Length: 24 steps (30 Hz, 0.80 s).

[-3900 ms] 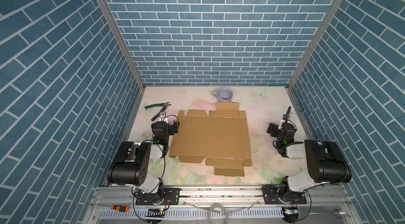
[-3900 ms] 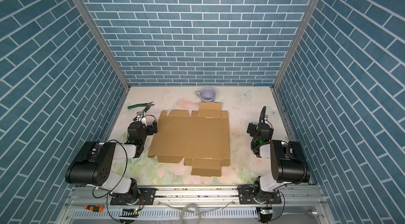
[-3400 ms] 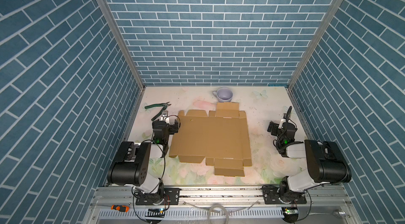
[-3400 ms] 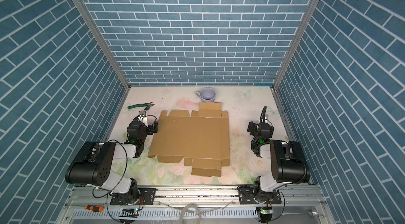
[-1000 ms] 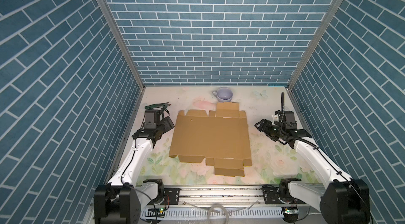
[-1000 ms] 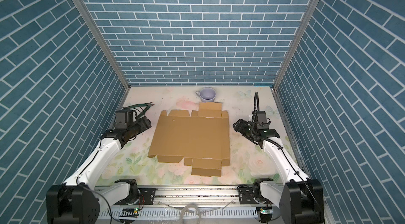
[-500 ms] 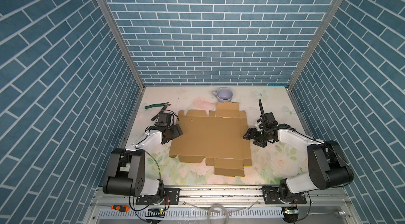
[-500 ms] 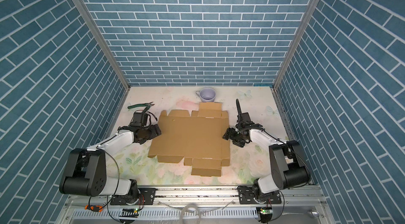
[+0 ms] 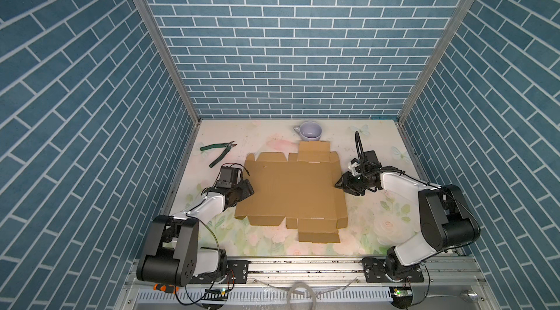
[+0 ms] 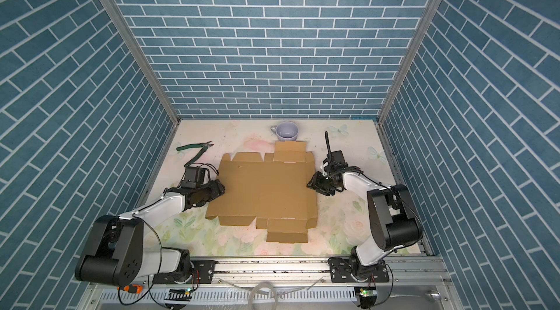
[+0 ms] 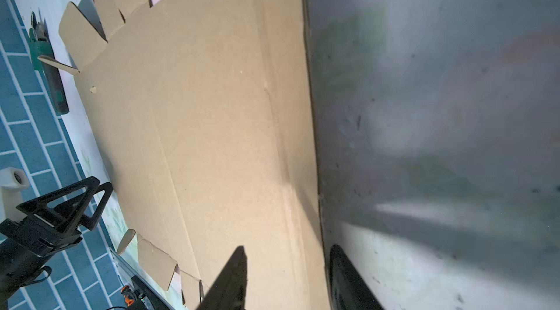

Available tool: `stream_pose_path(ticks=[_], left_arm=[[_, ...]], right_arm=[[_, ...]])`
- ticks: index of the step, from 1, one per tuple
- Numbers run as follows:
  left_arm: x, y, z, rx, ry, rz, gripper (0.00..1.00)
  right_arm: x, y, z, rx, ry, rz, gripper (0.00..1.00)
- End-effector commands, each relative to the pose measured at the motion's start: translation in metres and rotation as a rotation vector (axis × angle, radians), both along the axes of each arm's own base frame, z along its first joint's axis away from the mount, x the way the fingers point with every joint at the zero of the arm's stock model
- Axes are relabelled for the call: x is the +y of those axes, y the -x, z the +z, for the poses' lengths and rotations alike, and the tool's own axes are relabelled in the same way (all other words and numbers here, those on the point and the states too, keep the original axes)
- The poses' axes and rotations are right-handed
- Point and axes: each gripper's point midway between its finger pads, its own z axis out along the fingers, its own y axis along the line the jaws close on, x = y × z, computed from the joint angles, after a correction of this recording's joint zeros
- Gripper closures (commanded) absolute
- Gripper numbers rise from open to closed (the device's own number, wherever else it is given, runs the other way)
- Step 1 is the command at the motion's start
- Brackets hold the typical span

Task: Assemble paper box
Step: First fold the bottom flaps of a flat cardboard box at the center of the table.

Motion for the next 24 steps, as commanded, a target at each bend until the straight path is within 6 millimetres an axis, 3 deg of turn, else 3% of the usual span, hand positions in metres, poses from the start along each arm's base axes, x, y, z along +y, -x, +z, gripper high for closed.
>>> stream_pose_path(ticks=[1,15,24], left_arm=[[-0.018,0.036,-0.024,0.135,0.062,-0.024,0.24],[-0.022,0.059,-0.024,0.137,0.067,-0.028,0.26],[-0.018,0.076,-0.001,0.109,0.046,-0.019,0.27]], right_arm=[[0.009,-0.002,0.014,-0.023,-0.031,0.053,0.62],[-0.019,-0.013,0.000,-0.071,0.238,0.091,0.67],[-0.032,-0.022,0.004,-0.145,0.469,0.179,0.87]])
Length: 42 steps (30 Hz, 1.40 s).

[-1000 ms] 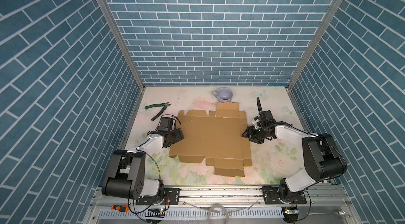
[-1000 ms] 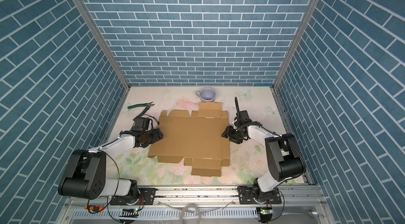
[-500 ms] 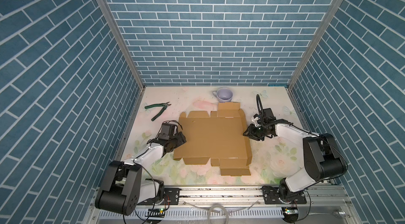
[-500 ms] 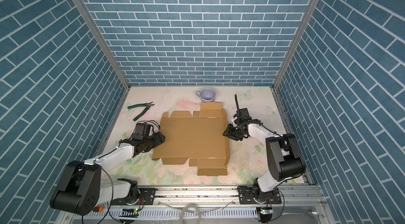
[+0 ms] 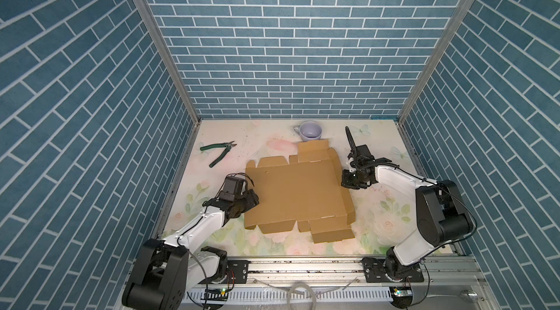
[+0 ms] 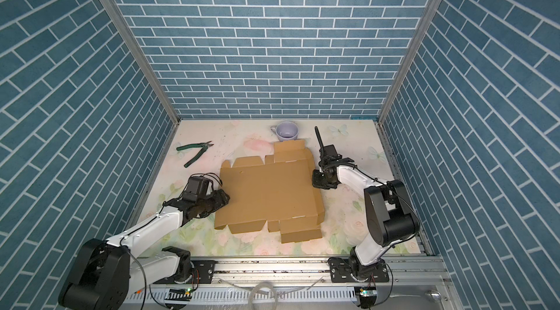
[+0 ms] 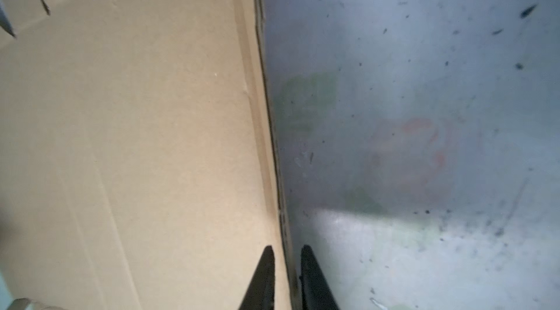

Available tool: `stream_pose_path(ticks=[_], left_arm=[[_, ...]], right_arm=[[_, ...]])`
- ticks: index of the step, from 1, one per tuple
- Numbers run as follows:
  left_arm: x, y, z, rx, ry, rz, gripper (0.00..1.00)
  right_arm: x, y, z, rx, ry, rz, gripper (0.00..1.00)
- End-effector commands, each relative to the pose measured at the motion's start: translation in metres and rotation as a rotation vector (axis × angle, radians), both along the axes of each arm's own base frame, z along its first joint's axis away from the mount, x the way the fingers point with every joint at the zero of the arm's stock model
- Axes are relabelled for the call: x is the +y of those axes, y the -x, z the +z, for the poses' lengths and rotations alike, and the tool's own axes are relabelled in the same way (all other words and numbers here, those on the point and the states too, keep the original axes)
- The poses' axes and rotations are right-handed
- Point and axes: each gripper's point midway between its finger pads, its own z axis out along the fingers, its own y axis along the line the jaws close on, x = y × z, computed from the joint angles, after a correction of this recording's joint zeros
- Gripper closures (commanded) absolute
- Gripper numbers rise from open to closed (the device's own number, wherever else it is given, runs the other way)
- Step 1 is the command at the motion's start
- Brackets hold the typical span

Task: Assemble paper box
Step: First fold the bottom flaps of a flat cardboard box at the center of the table.

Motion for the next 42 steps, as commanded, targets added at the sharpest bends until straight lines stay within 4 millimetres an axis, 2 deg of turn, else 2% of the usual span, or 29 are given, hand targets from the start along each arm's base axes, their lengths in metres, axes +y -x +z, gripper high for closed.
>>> stream_pose_path(ticks=[1,5,11,12,15,18,23,28,34,38,42], left_arm=[[0.010,0.024,0.000,0.060,-0.034,0.018,0.28],[0.014,0.020,0.033,-0.012,-0.052,0.016,0.28],[0.017,0.005,0.092,-0.089,-0.141,-0.068,0.27],[0.015,-0.002,0.106,-0.124,-0.142,-0.084,0.27],[0.005,-0.021,0.132,-0.203,-0.135,-0.141,0.28],[-0.015,-0.045,0.153,-0.315,-0.095,-0.205,0.32],[-0.070,-0.087,0.190,-0.569,-0.056,-0.369,0.35],[-0.132,-0.118,0.194,-0.735,0.020,-0.543,0.32],[-0.193,-0.160,0.177,-0.774,0.120,-0.672,0.24],[-0.214,-0.181,0.174,-0.823,0.115,-0.735,0.21],[-0.226,-0.188,0.180,-0.934,0.072,-0.831,0.18]], right_arm=[[-0.013,-0.008,0.009,-0.048,0.146,0.060,0.90],[-0.016,-0.011,0.021,-0.083,0.228,0.101,1.00],[-0.024,-0.010,0.057,-0.117,0.398,0.214,1.00],[-0.024,-0.010,0.062,-0.122,0.419,0.230,1.00],[-0.021,-0.009,0.075,-0.133,0.490,0.289,1.00],[-0.017,-0.015,0.089,-0.162,0.617,0.349,1.00],[0.002,-0.023,0.113,-0.198,0.703,0.426,1.00],[0.024,-0.023,0.135,-0.236,0.642,0.474,1.00],[0.033,-0.024,0.140,-0.261,0.605,0.493,1.00],[0.039,-0.021,0.138,-0.276,0.593,0.536,1.00],[0.049,-0.020,0.141,-0.314,0.573,0.579,1.00]])
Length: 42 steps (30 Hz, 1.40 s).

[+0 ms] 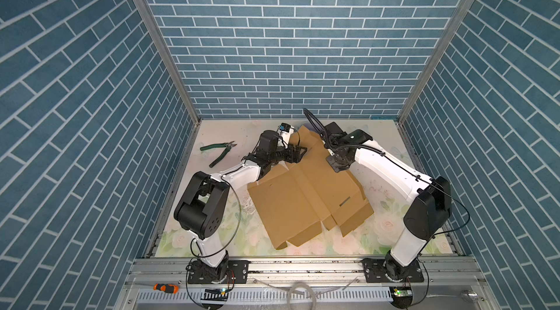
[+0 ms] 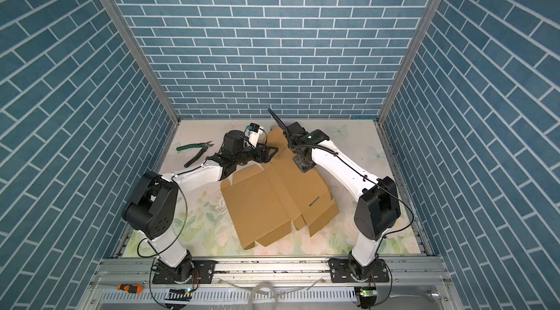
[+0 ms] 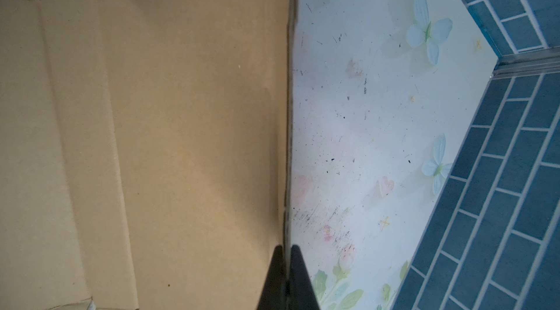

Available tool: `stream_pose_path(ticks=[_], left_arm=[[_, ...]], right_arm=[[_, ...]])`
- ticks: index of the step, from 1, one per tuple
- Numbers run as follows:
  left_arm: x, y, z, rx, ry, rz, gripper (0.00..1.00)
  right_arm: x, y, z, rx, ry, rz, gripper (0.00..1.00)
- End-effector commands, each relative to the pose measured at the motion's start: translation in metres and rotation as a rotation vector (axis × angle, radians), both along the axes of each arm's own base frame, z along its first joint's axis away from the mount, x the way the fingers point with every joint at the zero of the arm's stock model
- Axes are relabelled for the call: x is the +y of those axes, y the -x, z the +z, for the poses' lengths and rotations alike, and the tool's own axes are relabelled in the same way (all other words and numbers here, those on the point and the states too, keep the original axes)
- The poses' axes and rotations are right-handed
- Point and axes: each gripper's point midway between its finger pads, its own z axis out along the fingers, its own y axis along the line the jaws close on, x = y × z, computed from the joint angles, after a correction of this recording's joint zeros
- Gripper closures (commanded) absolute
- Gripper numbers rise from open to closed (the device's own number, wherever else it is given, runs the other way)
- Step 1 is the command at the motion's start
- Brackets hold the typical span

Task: Assemble paper box
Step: First fold the bottom flaps of a flat cardboard box at the center of the table.

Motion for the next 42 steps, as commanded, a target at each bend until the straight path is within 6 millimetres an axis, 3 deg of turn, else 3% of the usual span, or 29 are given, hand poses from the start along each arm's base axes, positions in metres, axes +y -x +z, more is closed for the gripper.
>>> stream_pose_path(ticks=[1,7,14,24,26,33,36,39,42], left_arm=[[-0.019,-0.009,0.032,-0.206,0.005,-0.118,0.18],[-0.011,-0.031,0.032,-0.273,0.029,-0.201,0.21],[-0.016,-0.022,0.028,-0.313,-0.030,-0.317,0.21],[-0.004,-0.045,0.028,-0.353,-0.182,-0.305,0.28],[0.003,-0.049,0.032,-0.354,-0.186,-0.299,0.27],[-0.005,-0.047,0.035,-0.336,-0.182,-0.382,0.20],[-0.007,-0.047,0.031,-0.319,-0.182,-0.396,0.26],[-0.008,-0.039,0.027,-0.296,-0.188,-0.412,0.41],[-0.003,-0.030,0.021,-0.299,-0.193,-0.405,0.51]], right_arm=[[0.010,0.008,0.011,-0.014,-0.028,0.094,1.00],[0.019,0.010,0.017,-0.020,-0.062,0.136,1.00],[0.027,0.009,0.014,-0.024,-0.057,0.177,1.00],[0.034,0.008,0.014,-0.039,-0.035,0.207,1.00],[0.034,0.008,0.013,-0.042,-0.026,0.214,1.00],[0.036,0.008,0.016,-0.066,-0.015,0.227,1.00],[0.036,0.008,0.017,-0.070,-0.015,0.225,1.00],[0.036,0.007,0.017,-0.074,-0.015,0.212,1.00],[0.036,0.008,0.018,-0.079,-0.027,0.200,1.00]])
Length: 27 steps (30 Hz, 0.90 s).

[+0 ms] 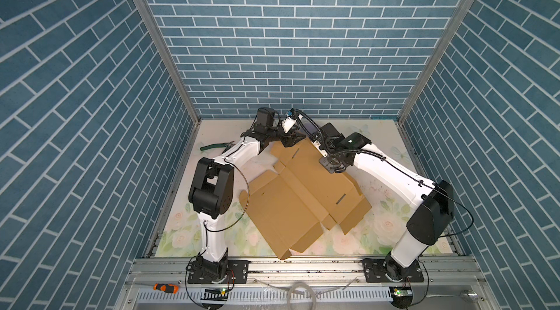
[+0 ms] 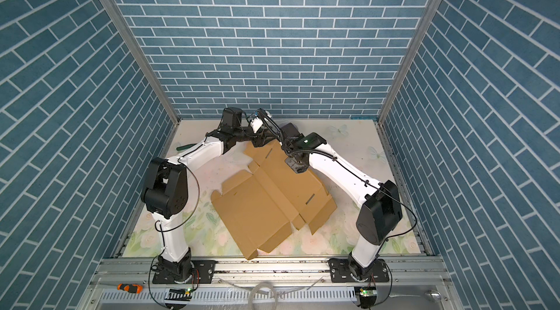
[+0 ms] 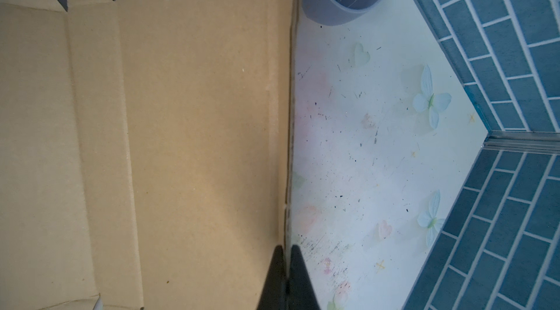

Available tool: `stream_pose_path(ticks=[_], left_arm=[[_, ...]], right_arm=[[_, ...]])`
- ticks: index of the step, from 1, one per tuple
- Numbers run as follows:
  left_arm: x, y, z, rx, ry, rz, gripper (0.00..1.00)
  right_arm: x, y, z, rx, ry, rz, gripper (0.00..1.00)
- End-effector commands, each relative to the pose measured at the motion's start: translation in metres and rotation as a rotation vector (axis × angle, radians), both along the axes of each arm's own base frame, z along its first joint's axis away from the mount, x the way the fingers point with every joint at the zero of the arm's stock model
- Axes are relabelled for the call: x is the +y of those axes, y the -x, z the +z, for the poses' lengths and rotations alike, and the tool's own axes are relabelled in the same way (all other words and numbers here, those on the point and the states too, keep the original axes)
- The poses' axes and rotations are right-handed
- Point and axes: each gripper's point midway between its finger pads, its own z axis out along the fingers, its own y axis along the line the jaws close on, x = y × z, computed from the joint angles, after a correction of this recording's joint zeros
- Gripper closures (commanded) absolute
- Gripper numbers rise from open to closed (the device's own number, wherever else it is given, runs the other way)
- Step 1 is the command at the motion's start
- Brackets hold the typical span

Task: Assemble paper box
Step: First fold the bottom flaps of a flat cardboard box at the center of the table.

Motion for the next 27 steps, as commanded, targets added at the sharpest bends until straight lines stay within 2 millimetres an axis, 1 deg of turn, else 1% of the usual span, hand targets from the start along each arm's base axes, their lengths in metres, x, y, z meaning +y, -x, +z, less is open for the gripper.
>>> stream_pose_path(ticks=[1,3,6,9,12,15,17,20,23,27], left_arm=[[0.001,0.017,-0.011,0.025,-0.015,-0.023,0.55],[0.003,0.018,-0.011,0.035,-0.016,-0.016,0.61],[0.004,0.018,-0.009,0.035,-0.010,0.001,0.64],[0.000,0.020,-0.005,0.067,0.032,0.009,0.73],[-0.006,0.023,-0.007,0.061,0.055,0.033,0.78],[-0.008,0.021,-0.011,0.075,0.095,0.070,0.82],[-0.008,0.020,-0.016,0.094,0.116,0.085,0.83],[-0.008,0.019,-0.028,0.118,0.122,0.100,0.83],[-0.005,0.016,-0.041,0.134,0.103,0.129,0.82],[0.001,0.012,-0.059,0.166,0.075,0.161,0.79]], right_arm=[[-0.001,0.001,0.003,-0.027,0.002,0.010,1.00],[-0.002,0.000,0.003,-0.037,0.002,0.000,1.00],[-0.002,-0.001,0.004,-0.041,0.001,-0.006,1.00],[-0.001,-0.003,0.005,-0.052,-0.006,-0.034,1.00],[0.005,-0.005,0.007,-0.079,-0.042,-0.094,1.00],[0.004,-0.011,0.009,-0.165,-0.034,-0.180,1.00],[0.005,-0.013,0.009,-0.246,0.008,-0.209,1.00],[0.008,-0.016,0.007,-0.348,0.094,-0.208,1.00],[0.011,-0.019,-0.001,-0.412,0.171,-0.182,1.00],[0.017,-0.021,-0.015,-0.466,0.220,-0.143,1.00]])
